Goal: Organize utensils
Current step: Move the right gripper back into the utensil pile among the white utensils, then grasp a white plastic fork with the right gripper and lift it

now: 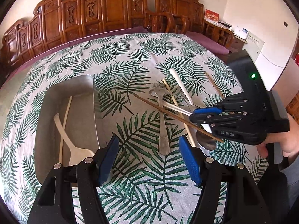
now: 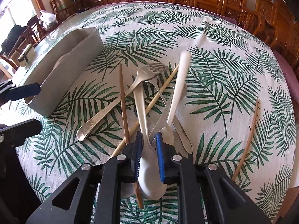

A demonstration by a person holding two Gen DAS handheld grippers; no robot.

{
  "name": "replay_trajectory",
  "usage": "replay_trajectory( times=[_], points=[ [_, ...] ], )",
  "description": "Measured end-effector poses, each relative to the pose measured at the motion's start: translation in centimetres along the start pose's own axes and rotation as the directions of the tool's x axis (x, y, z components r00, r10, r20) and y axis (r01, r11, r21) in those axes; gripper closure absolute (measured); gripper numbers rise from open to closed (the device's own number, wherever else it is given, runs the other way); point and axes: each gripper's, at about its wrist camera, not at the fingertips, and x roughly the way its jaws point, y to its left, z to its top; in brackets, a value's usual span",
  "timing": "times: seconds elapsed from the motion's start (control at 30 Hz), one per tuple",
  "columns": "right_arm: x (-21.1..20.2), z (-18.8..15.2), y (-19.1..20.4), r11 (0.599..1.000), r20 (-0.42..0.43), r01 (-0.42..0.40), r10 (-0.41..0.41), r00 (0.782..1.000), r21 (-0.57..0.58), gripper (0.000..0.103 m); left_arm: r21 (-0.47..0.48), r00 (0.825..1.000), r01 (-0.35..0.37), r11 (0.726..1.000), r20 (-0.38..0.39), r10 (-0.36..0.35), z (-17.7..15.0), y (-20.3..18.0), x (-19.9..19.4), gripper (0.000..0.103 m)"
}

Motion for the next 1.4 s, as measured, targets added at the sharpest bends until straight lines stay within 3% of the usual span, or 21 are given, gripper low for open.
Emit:
replay_trajectory(
  times=[0.03, 0.23, 0.47, 0.87, 0.97, 1.1, 1.27, 1.37, 1.4],
  points=[
    [-0.2, 0.0, -0.1, 1.000, 0.007, -0.006, 0.006, 1.000, 0.004, 0.094, 0.000, 1.000, 0.000, 1.000, -0.001, 0.000, 0.0, 0.0, 0.1, 0.039],
    [-1.2, -0.4, -1.0, 0.999, 0.041, -0.029, 0.028, 0.999, 0.033, 0.095, 0.010, 1.000, -0.001, 1.000, -0.012, 0.001, -0.1, -0.4, 0.6, 0.039],
    [-3.1, -0.2, -2.5, 0.990, 0.137, -0.095, 0.080, 0.987, 0.103, 0.100, 0.019, 1.000, -0.009, 1.000, -0.026, 0.010, -0.3, -1.0, 1.5, 0.039],
    [-2.9, -0.9, -3.3, 0.995, 0.135, -0.042, 0.029, 0.990, 0.095, 0.102, 0.029, 0.999, -0.018, 0.999, -0.039, 0.020, -0.6, -1.2, 2.0, 0.039],
    [-2.0, -1.0, -3.2, 0.995, 0.108, -0.017, 0.007, 0.994, 0.094, 0.099, 0.028, 0.999, -0.018, 0.999, -0.040, 0.019, -0.6, -1.2, 2.0, 0.039],
    [-1.0, -0.8, -3.2, 0.995, 0.090, -0.004, -0.005, 0.996, 0.103, 0.075, 0.027, 0.999, -0.017, 0.999, -0.040, 0.018, -0.6, -1.3, 2.0, 0.039],
    [-0.1, 0.4, -3.4, 0.993, 0.103, 0.017, -0.029, 0.994, 0.114, 0.073, 0.023, 0.999, -0.018, 1.000, -0.043, 0.019, -0.6, -1.3, 2.2, 0.039],
    [0.1, 0.7, -3.7, 0.989, 0.104, -0.014, -0.001, 0.995, 0.147, 0.080, 0.014, 0.999, -0.018, 1.000, -0.045, 0.018, -0.5, -1.4, 2.4, 0.039],
    [0.1, 0.7, -4.0, 0.986, 0.106, -0.027, 0.009, 0.994, 0.166, 0.092, 0.009, 0.999, -0.016, 1.000, -0.048, 0.016, -0.6, -1.4, 2.5, 0.039]
  ],
)
